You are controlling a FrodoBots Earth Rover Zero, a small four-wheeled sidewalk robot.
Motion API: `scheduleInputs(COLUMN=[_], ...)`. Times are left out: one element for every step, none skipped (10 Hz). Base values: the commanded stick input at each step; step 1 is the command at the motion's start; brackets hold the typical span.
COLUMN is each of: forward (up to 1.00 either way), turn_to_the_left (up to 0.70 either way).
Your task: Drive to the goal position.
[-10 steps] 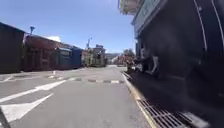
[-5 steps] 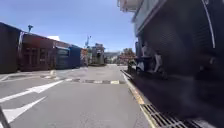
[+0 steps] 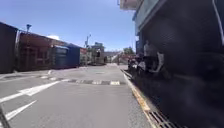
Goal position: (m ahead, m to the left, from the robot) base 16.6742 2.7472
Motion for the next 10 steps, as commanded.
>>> scheduleInputs(forward=[0.45, 0.45, 0.45, 0.45, 0.45, 0.45, 0.45, 0.45, 0.45, 0.45], turn_to_the_left=[0.00, 0.00, 0.00, 0.00, 0.00, 0.00, 0.00, 0.00, 0.00, 0.00])
